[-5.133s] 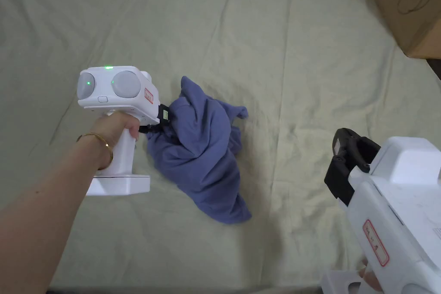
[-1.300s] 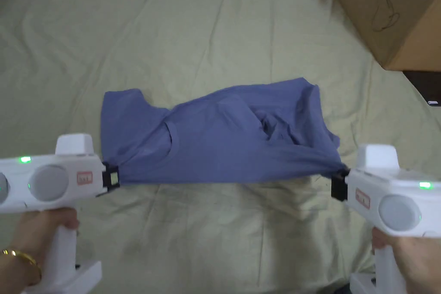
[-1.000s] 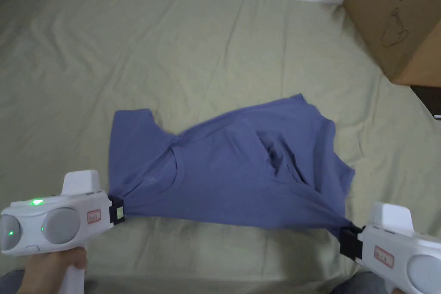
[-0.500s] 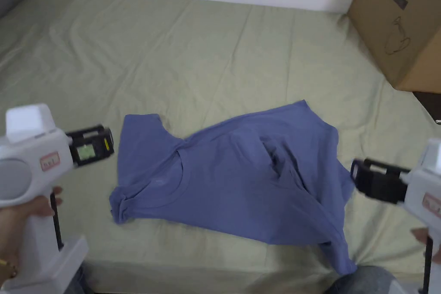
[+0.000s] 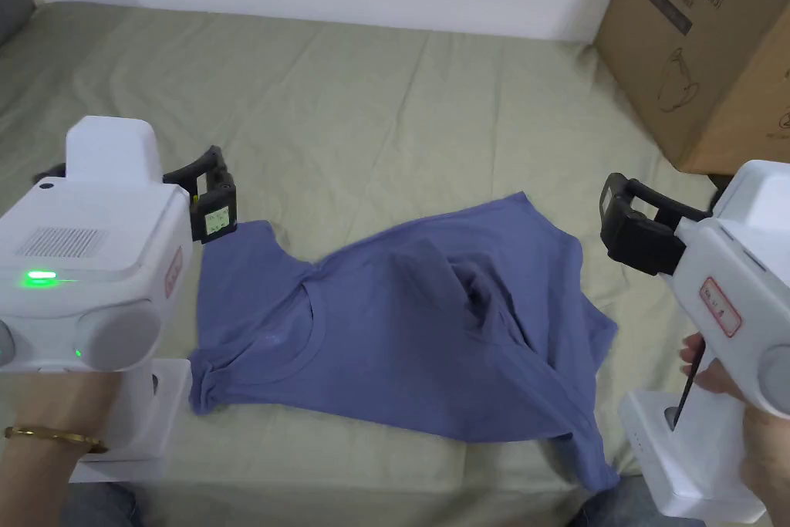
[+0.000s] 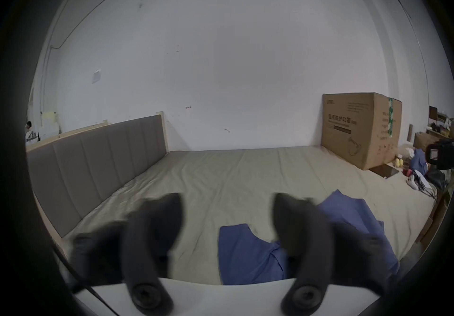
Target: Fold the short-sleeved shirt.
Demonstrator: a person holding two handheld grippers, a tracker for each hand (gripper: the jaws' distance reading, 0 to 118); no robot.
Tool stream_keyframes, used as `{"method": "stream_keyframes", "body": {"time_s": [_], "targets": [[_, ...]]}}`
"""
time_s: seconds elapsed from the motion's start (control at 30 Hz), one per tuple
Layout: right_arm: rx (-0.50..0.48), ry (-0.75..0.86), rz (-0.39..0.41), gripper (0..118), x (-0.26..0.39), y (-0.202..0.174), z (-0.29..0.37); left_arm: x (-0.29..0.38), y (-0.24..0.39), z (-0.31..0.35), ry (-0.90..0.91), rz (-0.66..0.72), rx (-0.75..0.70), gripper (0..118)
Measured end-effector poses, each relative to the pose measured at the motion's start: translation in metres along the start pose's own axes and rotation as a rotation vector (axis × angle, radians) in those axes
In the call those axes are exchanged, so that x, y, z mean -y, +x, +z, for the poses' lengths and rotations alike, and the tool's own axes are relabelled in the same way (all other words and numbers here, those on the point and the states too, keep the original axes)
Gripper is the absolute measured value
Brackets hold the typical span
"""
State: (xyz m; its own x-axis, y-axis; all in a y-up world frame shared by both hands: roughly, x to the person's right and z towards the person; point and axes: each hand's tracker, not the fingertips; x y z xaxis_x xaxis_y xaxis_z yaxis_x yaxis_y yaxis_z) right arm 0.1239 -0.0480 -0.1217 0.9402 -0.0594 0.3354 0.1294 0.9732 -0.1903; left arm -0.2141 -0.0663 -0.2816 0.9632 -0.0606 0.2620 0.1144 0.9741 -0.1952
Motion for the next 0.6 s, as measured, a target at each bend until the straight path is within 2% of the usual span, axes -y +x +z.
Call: {"method": "stream_keyframes", "body": {"time_s": [0.03,0.07,0.13,0.33,0.6], "targets": [[-0.001,-0.007,0.000,16,0.002,-0.002,0.001,0.001,0.002,0.001,-0.015,-0.004,0.017,12],[0.005,-0.025,-0.011,0,0.004,-0.003,0.001,0.003,0.003,0.001,-0.026,0.000,0.029,1],[0.018,-0.029,-0.031,0,0.009,0.001,0.001,0.007,0.004,0.000,-0.028,0.031,0.040,0],[0.007,-0.029,0.020,0,0.011,0.002,0.006,0.017,0.002,0.002,-0.072,0.024,0.073,0],[-0.002,-0.050,0.032,0,0.014,0.002,-0.001,0.017,-0.008,-0.008,-0.143,0.035,0.086,0]]}}
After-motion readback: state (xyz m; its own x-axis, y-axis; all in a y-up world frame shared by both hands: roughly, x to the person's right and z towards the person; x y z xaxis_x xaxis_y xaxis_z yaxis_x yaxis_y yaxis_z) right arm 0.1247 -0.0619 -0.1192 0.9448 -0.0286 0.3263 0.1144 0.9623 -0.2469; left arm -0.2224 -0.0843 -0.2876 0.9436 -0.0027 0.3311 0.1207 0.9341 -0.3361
